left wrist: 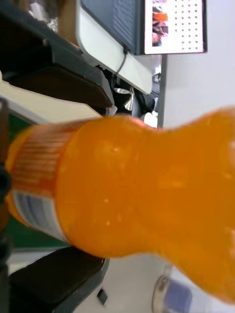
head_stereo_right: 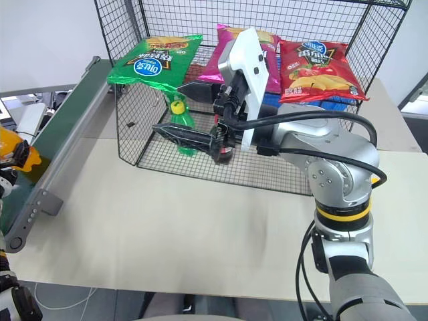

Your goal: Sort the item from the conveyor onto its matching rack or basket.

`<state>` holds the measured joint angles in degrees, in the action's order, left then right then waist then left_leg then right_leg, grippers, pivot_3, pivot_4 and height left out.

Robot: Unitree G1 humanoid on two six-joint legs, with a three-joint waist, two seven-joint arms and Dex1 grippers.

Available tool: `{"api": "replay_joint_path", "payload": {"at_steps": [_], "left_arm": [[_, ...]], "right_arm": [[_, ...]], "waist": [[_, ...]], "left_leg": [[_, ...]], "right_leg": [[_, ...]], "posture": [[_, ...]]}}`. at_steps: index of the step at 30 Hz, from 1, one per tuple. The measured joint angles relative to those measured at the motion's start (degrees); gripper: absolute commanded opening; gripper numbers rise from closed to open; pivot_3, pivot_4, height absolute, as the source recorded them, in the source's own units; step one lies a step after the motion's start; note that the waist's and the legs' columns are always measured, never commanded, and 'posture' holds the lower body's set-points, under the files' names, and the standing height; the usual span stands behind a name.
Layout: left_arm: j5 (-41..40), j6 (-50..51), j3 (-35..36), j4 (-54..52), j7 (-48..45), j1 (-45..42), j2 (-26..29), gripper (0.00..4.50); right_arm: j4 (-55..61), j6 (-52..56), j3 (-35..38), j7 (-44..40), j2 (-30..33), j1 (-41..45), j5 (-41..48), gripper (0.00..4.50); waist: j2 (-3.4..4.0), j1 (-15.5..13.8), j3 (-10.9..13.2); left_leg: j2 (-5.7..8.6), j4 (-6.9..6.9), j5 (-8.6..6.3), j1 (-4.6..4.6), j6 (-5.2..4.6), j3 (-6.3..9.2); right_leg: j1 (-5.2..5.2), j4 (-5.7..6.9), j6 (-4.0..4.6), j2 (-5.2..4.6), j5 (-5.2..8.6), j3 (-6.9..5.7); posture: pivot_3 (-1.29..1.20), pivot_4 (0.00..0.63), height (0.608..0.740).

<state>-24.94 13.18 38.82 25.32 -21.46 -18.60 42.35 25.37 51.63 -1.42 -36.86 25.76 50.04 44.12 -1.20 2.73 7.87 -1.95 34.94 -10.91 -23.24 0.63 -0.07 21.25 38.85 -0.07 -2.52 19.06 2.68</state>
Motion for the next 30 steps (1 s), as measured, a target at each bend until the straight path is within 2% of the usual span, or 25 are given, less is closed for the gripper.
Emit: {"api": "replay_joint_path", "payload": {"at_steps": [7,13,21,30], "left_arm": [[-1.16,-0.46,1.38,1.0,-1.52,1.19,0.66,2.99],[-4.52,6.5,-1.62,-10.7,-6.81,5.94,0.66,2.99],[-13.23,19.88,-10.86,-33.22,-12.21,5.33,0.72,2.99],[-17.69,24.45,-26.47,-44.35,-19.96,2.73,-1.5,2.99]], "right_arm": [[0.0,0.0,0.0,0.28,0.0,0.0,0.0,4.5],[0.23,-1.37,-0.29,-1.95,1.97,-2.69,-0.59,4.5],[0.23,-2.68,-0.37,-5.5,5.43,-6.86,-1.36,4.5],[-0.54,-3.5,-0.03,-7.56,7.28,-10.01,-1.97,4.5]], "waist": [[0.0,-0.23,0.0],[-0.02,-0.95,0.01],[-0.13,-1.13,0.06],[-0.1,-0.02,0.09]], "left_leg": [[-0.05,-0.05,0.0,0.05,0.0,0.03],[0.01,-0.04,0.0,-0.09,0.01,0.11],[0.0,-0.07,0.0,-0.19,0.01,0.09],[-0.03,-0.07,0.01,-0.05,0.01,-0.02]], "right_leg": [[0.0,0.04,0.01,-0.06,0.0,-0.15],[-0.04,-0.08,0.02,-0.25,-0.01,-0.15],[-0.03,-0.29,0.07,-0.11,-0.04,-0.14],[-0.07,-0.29,0.07,0.4,-0.04,-0.09]], "posture": [[0.0,0.15,0.74],[0.0,0.15,0.74],[0.0,0.15,0.74],[0.0,0.15,0.74]]}}
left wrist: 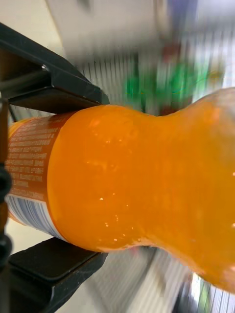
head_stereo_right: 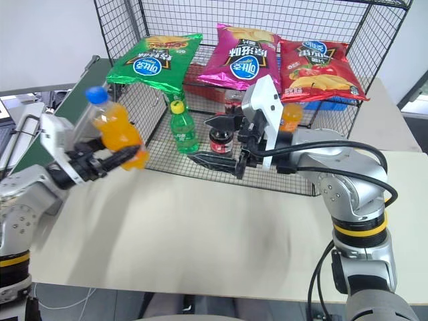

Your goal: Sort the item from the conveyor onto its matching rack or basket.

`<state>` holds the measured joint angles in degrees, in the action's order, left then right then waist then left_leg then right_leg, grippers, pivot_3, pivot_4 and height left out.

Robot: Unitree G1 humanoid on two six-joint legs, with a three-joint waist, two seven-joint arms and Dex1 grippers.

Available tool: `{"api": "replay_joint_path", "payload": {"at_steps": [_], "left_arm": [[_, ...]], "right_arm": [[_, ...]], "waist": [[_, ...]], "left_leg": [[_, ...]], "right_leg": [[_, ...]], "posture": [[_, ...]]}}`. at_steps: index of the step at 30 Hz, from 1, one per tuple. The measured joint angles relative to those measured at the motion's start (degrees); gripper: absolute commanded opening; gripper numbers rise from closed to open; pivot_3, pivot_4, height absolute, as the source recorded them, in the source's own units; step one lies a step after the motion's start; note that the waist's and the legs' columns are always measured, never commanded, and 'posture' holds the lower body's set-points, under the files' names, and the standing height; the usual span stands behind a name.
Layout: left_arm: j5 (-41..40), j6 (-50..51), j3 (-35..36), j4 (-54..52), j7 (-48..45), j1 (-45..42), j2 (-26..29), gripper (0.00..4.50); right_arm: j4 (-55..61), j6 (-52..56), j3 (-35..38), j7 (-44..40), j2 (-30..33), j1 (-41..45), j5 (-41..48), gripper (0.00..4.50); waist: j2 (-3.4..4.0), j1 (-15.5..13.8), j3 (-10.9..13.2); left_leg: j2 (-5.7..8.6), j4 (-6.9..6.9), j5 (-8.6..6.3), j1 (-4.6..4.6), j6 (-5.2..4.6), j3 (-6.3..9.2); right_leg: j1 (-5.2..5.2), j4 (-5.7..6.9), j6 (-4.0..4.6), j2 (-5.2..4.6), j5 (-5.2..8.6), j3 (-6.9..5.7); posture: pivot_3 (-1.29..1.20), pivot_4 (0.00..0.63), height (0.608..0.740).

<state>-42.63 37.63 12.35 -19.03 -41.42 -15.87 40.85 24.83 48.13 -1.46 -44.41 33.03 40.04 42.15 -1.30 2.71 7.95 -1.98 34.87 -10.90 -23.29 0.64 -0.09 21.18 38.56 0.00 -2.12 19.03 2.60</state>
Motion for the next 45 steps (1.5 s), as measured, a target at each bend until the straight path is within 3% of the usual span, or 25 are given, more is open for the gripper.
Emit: {"api": "replay_joint_path", "payload": {"at_steps": [8,24,31,39,42,45], "left_arm": [[1.41,-2.55,-9.19,0.16,-7.26,-6.37,-4.69,2.99],[4.89,-6.36,-14.37,4.09,-15.59,-10.79,-8.26,2.99],[6.25,-7.21,-14.34,5.45,-16.98,-11.27,-8.65,2.99],[6.49,-7.26,-14.09,5.89,-17.48,-11.27,-8.9,2.99],[6.63,-7.5,-13.97,6.05,-17.85,-11.3,-8.9,4.4],[6.7,-7.51,-13.98,6.19,-18.57,-12.04,-8.69,4.47]], "right_arm": [[2.26,0.87,-0.33,2.76,-0.74,-1.17,1.78,4.5],[0.36,2.25,-0.95,7.23,-7.06,-2.05,3.2,4.5],[-0.57,2.23,-2.35,5.76,-6.79,-2.05,2.64,2.49],[-0.4,2.3,-2.44,5.73,-6.53,-2.06,2.18,2.32],[-0.06,2.75,-2.28,6.0,-6.38,-2.1,2.34,2.32],[1.2,3.44,-2.27,6.74,-6.6,-2.37,3.49,2.32]], "waist": [[0.02,-0.49,0.01],[0.03,-0.41,0.02],[0.04,-0.41,0.02],[0.04,-0.38,0.02],[0.04,-0.4,0.02],[0.04,-0.41,0.02]], "left_leg": [[0.15,0.09,0.0,-0.11,0.0,-0.01],[0.14,0.1,0.01,-0.1,-0.01,-0.01],[0.14,0.1,0.01,-0.1,-0.01,0.0],[0.13,0.1,0.01,-0.1,-0.01,0.01],[0.13,0.1,0.01,-0.1,-0.01,0.01],[0.13,0.1,0.01,-0.11,-0.01,0.02]], "right_leg": [[-0.04,-0.09,-0.01,0.04,0.0,0.04],[-0.03,-0.06,-0.01,0.09,0.01,0.06],[-0.03,-0.05,-0.01,0.1,0.01,0.06],[-0.03,-0.05,-0.02,0.11,0.01,0.05],[-0.03,-0.05,-0.02,0.11,0.01,0.05],[-0.03,-0.05,-0.02,0.12,0.01,0.05]], "posture": [[0.0,0.15,0.74],[0.0,0.15,0.74],[0.0,0.15,0.74],[0.0,0.15,0.74],[0.0,0.15,0.74],[0.0,0.15,0.74]]}}
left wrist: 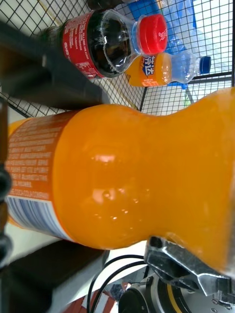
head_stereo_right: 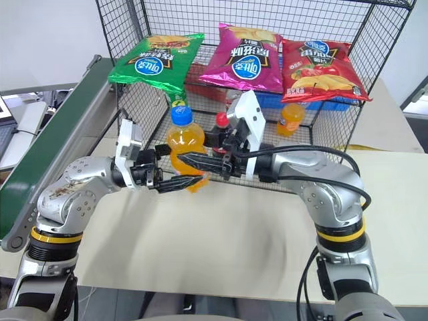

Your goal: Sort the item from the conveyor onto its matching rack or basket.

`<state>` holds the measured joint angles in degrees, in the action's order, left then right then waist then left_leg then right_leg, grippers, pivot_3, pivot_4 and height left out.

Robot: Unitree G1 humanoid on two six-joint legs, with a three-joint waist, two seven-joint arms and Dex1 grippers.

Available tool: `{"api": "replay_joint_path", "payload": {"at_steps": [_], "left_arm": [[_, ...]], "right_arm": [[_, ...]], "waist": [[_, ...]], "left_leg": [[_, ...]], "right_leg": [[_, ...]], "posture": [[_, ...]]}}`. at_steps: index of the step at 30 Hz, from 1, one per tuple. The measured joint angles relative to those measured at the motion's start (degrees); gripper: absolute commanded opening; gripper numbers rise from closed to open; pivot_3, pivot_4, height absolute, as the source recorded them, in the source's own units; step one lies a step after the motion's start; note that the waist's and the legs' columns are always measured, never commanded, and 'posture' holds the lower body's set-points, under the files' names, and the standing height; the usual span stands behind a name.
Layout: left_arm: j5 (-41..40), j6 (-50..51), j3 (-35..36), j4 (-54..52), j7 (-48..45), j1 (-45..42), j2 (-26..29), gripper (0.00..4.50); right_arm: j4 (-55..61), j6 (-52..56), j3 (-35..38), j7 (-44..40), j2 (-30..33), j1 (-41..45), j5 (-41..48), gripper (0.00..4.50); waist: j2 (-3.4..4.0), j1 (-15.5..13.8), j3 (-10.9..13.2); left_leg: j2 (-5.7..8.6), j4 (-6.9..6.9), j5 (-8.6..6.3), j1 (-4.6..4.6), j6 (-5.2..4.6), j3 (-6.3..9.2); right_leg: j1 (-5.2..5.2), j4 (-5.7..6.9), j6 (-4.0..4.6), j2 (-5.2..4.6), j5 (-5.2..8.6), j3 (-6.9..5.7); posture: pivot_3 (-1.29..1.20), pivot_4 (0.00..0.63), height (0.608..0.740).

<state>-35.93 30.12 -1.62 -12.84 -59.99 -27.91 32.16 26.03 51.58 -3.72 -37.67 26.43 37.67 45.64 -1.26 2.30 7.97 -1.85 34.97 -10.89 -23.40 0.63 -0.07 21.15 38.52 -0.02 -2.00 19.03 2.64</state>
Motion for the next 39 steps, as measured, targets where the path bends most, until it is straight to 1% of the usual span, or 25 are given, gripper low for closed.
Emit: {"api": "replay_joint_path", "payload": {"at_steps": [5,8,10,13,17,21,24,27,31,36,38,39], "left_arm": [[-0.04,0.01,0.02,0.2,-2.0,-1.57,1.35,4.47],[-0.25,0.45,0.48,0.77,-2.98,-3.42,2.65,4.47],[-1.14,1.42,1.02,0.71,-3.37,-4.08,3.72,4.47],[-2.73,3.71,2.23,-0.24,-4.26,-4.17,6.14,4.47],[-3.97,4.89,2.25,-1.27,-5.5,-4.12,6.78,4.47],[-1.79,2.23,1.66,0.14,-4.4,-4.4,4.49,4.47],[-0.43,1.07,0.52,0.29,-3.75,-4.45,2.97,4.47],[0.07,0.93,-0.11,0.23,-3.0,-4.47,1.37,4.47],[0.15,0.93,-1.17,-0.07,-1.56,-4.45,-0.38,4.47],[0.22,0.93,-1.17,-0.19,-0.61,-4.45,-0.63,4.47],[0.22,0.93,-1.17,-0.19,-0.45,-4.45,-0.68,4.47],[0.22,0.94,-1.14,-0.2,-0.11,-4.45,-0.69,4.47]], "right_arm": [[1.9,0.61,0.57,2.63,0.01,-0.35,0.91,2.32],[3.37,1.26,1.83,4.28,0.55,-2.34,1.25,2.32],[5.13,1.44,3.28,5.23,2.53,-5.28,1.36,2.32],[7.72,2.32,7.38,8.02,4.9,-11.34,1.98,2.32],[13.03,2.98,12.56,14.2,5.56,-19.15,1.94,2.32],[17.12,2.28,13.56,18.91,5.35,-25.44,-1.69,2.32],[17.0,-0.85,12.81,24.76,3.35,-27.51,-9.32,2.32],[13.11,-6.1,10.6,31.09,1.7,-27.84,-19.67,2.32],[0.72,-15.97,6.84,36.51,-1.54,-26.6,-31.43,2.32],[-10.11,-27.07,6.56,37.69,-5.49,-22.43,-37.25,2.32],[-12.19,-28.97,6.58,37.92,-6.06,-22.18,-38.22,2.32],[-15.5,-32.29,6.96,37.93,-7.12,-21.67,-38.8,2.32]], "waist": [[0.0,0.03,0.0],[0.0,-0.08,0.0],[0.0,-0.21,0.0],[0.0,-0.25,0.0],[0.01,-0.21,0.0],[0.01,0.03,0.0],[0.02,0.08,-0.01],[0.02,0.14,-0.01],[0.03,0.17,-0.01],[0.07,0.28,-0.01],[0.09,0.12,-0.02],[0.08,0.08,-0.02]], "left_leg": [[0.0,0.0,0.0,0.0,0.0,0.0],[0.01,0.01,0.0,-0.01,0.0,0.01],[0.03,0.01,0.0,-0.03,-0.01,0.01],[0.03,0.0,0.0,-0.08,-0.01,0.02],[0.01,0.0,0.0,-0.04,0.0,0.0],[-0.02,0.02,0.0,-0.03,0.0,-0.05],[-0.03,0.04,0.0,-0.06,0.0,-0.07],[-0.01,0.04,0.0,-0.05,0.01,-0.14],[0.01,0.01,0.01,-0.03,0.02,-0.21],[-0.02,0.0,0.01,0.01,0.02,-0.24],[-0.03,0.0,0.01,-0.02,0.02,-0.22],[-0.02,0.02,0.01,-0.03,0.02,-0.21]], "right_leg": [[0.0,0.0,0.0,0.0,0.0,0.0],[-0.01,-0.01,-0.01,0.01,0.0,-0.01],[-0.02,-0.03,-0.01,-0.01,0.01,0.01],[-0.01,-0.07,-0.01,-0.02,0.01,0.0],[-0.02,-0.08,-0.03,0.03,0.02,0.03],[-0.02,-0.11,-0.04,0.26,0.02,0.28],[-0.02,-0.12,-0.06,0.6,0.03,0.89],[-0.01,-0.13,-0.07,0.73,0.04,1.28],[0.01,-0.12,-0.07,0.76,0.04,1.41],[0.02,-0.05,-0.06,0.79,0.03,1.47],[0.02,-0.03,-0.06,0.78,0.04,1.5],[0.01,-0.04,-0.06,0.77,0.03,1.52]], "posture": [[0.0,0.15,0.74],[0.0,0.15,0.74],[0.0,0.15,0.74],[0.0,0.15,0.74],[0.0,0.15,0.74],[0.0,0.15,0.74],[0.0,0.15,0.74],[0.0,0.15,0.74],[0.0,0.15,0.74],[0.0,0.15,0.74],[0.0,0.15,0.74],[0.0,0.15,0.74]]}}
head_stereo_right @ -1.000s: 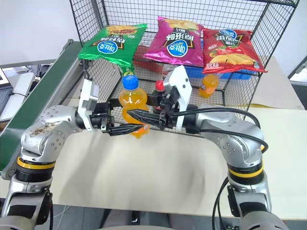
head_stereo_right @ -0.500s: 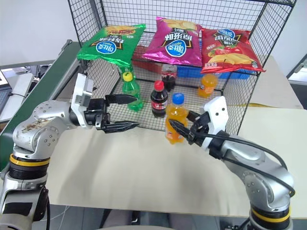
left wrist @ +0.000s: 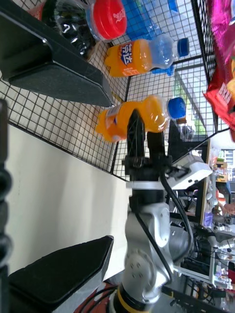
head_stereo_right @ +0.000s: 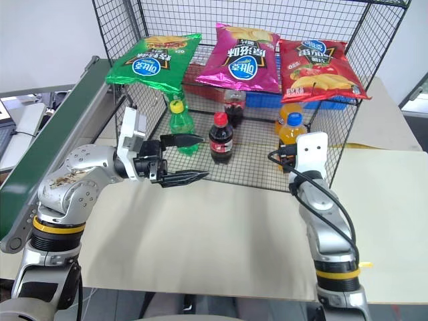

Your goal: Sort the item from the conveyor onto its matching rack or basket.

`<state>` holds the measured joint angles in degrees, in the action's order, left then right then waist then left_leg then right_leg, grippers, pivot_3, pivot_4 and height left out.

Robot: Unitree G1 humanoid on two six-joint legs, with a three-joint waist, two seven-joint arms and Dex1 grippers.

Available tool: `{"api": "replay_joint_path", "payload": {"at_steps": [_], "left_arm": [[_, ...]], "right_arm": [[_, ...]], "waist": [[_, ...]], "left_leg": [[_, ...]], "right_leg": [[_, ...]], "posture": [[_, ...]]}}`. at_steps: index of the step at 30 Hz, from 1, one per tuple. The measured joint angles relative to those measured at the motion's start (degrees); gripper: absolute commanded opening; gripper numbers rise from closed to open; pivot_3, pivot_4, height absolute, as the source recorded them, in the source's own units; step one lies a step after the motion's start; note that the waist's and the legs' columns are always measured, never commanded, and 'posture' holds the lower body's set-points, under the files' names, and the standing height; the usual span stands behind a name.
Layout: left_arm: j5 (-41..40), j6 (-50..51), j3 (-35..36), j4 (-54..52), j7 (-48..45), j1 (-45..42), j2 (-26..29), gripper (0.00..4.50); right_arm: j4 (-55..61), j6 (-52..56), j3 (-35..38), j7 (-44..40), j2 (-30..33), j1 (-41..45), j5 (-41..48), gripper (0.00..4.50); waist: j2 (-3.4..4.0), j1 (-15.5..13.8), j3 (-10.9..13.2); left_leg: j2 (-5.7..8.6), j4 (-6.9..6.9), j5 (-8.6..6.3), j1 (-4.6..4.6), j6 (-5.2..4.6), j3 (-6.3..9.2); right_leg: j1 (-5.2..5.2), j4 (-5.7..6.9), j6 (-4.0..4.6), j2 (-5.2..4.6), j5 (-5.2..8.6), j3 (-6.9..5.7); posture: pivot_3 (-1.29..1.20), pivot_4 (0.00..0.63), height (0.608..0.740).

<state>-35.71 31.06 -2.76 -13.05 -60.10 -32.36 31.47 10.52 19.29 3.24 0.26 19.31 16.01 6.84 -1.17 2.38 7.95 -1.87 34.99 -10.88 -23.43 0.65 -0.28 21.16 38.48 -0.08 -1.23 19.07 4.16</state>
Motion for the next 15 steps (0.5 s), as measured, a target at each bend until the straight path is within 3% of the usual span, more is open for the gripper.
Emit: {"api": "replay_joint_path", "payload": {"at_steps": [7,12,14,15], "left_arm": [[-0.1,0.01,-0.02,-0.5,0.52,0.0,-0.09,4.47],[-0.09,0.01,-0.03,-0.51,0.5,0.0,-0.09,4.47],[-0.08,0.0,-0.03,-0.51,0.5,0.0,-0.09,4.5],[-0.07,0.0,-0.03,-0.51,0.5,0.0,-0.09,4.5]], "right_arm": [[-11.92,-9.35,2.82,0.37,-3.14,5.42,-1.02,2.32],[-13.38,-10.48,3.94,0.01,-4.55,6.13,-1.0,2.32],[-13.38,-10.48,4.01,-0.27,-4.97,6.12,-1.0,3.33],[-13.37,-10.52,4.05,-0.28,-5.24,6.11,-1.01,3.6]], "waist": [[0.06,0.13,0.01],[0.08,0.13,0.01],[0.08,0.15,0.01],[0.08,0.17,0.01]], "left_leg": [[0.0,0.0,0.01,0.01,0.01,-0.01],[-0.01,-0.01,0.01,0.01,0.01,0.01],[-0.01,0.0,0.01,0.02,0.01,0.0],[-0.01,0.0,0.01,0.02,0.01,0.0]], "right_leg": [[0.01,0.06,0.01,-0.04,0.0,0.06],[0.01,0.1,0.01,-0.04,0.0,0.05],[0.0,0.11,0.01,-0.05,0.0,0.06],[0.01,0.12,0.01,-0.05,-0.01,0.06]], "posture": [[0.0,0.15,0.74],[0.0,0.15,0.74],[0.0,0.15,0.74],[0.0,0.15,0.74]]}}
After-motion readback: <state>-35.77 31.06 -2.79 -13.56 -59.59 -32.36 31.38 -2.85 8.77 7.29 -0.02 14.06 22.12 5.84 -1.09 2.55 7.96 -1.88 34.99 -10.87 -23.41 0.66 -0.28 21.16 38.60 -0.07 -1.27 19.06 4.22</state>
